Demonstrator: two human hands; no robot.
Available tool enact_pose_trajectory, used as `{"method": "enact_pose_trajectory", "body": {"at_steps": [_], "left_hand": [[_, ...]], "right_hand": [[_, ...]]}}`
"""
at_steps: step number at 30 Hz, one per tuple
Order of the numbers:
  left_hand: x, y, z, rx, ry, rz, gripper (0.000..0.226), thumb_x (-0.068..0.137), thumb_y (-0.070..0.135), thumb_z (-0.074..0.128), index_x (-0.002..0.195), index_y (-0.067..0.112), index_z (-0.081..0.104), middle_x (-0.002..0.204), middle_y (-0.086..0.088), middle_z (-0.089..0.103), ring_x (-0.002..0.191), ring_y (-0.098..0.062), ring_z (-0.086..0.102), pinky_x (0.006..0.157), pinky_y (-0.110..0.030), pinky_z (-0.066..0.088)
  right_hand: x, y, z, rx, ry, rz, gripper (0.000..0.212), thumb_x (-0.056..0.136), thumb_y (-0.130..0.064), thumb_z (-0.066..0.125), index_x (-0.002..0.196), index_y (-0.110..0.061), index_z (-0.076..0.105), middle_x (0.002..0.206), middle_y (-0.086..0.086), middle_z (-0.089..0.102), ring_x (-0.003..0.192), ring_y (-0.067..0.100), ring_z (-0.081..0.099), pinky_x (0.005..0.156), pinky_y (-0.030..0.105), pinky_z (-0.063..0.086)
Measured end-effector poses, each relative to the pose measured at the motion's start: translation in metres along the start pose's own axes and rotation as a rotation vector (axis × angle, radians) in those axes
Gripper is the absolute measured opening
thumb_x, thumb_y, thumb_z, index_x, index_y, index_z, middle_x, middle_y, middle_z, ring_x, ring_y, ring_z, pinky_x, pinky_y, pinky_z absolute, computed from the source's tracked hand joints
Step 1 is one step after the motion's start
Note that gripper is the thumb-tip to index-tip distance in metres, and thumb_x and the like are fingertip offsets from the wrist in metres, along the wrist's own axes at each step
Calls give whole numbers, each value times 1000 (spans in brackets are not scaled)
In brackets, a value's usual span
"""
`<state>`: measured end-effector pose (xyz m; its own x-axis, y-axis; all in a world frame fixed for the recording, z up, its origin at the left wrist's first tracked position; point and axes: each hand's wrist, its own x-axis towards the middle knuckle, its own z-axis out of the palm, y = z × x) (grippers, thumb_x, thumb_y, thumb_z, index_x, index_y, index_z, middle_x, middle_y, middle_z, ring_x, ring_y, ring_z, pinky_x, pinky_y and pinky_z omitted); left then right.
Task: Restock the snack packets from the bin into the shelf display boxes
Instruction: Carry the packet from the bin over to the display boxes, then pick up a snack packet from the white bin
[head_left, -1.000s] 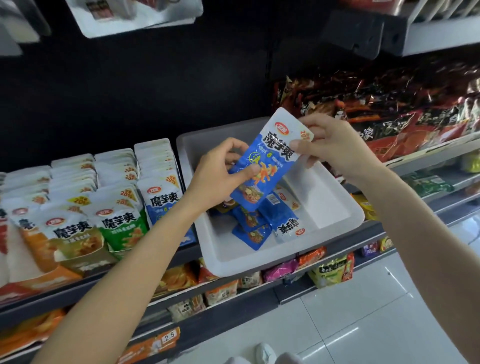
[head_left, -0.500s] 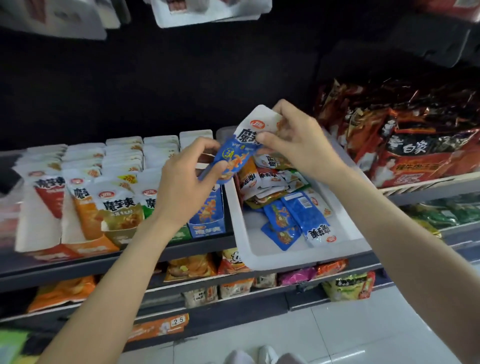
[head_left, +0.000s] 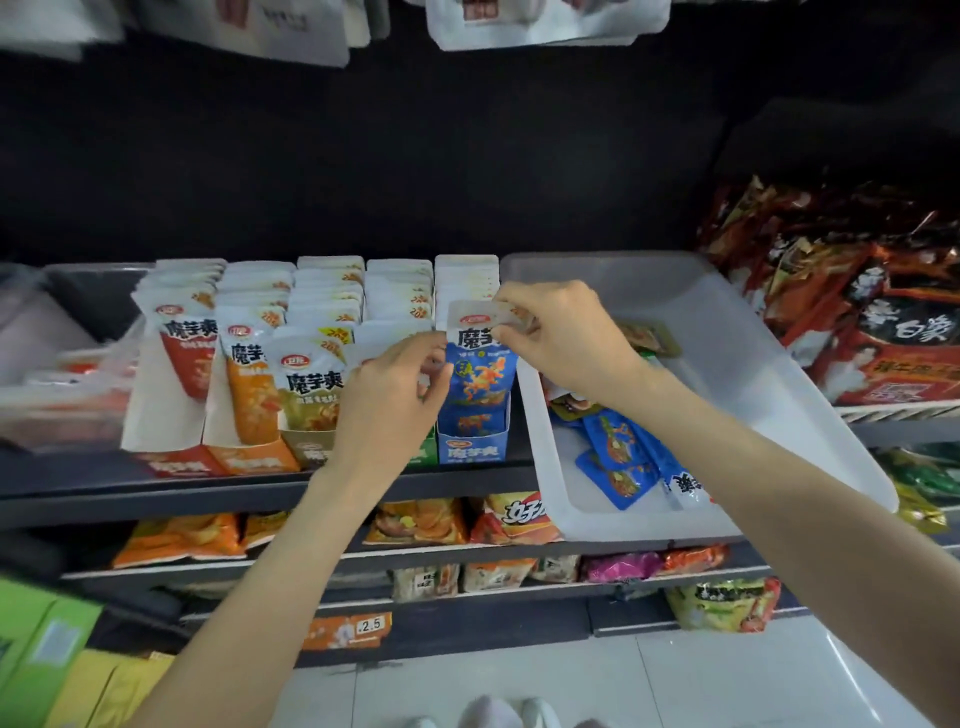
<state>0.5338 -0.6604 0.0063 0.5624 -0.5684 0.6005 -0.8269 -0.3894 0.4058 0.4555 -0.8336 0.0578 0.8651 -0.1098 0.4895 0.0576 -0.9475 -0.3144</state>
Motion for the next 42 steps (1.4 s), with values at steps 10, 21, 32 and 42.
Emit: {"method": "enact_pose_trajectory", "body": {"at_steps": [10,21,32,42], "left_hand": [[-8,8,-11,25,55,41,28,88,22,57,113,11,65,97,1,72,71,-10,66,59,-20,50],[2,29,4,10,-19,228,27,91,28,50,111,18,65,93,8,65,73,-6,60,52,-18,44],[65,89,93,-5,-547,607,35,87,37,62,120,24,61,113,4,64,108,-18,51,90,-32,39],[82,104,134,28,-779,717,45,85,48,63,124,26,59,117,6,62,110,-15,54,89,-31,42]], "right_hand": [[-8,-8,20,-377,-94,-120,13,62,-8,77,69,-9,66,61,12,53,55,30,55,55,23,30],[-25,35,-18,-95,77,59,20,81,-30,71,96,-18,67,84,-4,63,81,14,50,73,28,41],[-107,96,-39,-497,-777,516,68,68,-60,71,115,-17,46,111,1,59,96,25,60,74,31,45],[-109,78,-75,-656,-614,479,24,85,-25,53,106,-14,59,106,6,64,96,29,62,67,28,36]]}}
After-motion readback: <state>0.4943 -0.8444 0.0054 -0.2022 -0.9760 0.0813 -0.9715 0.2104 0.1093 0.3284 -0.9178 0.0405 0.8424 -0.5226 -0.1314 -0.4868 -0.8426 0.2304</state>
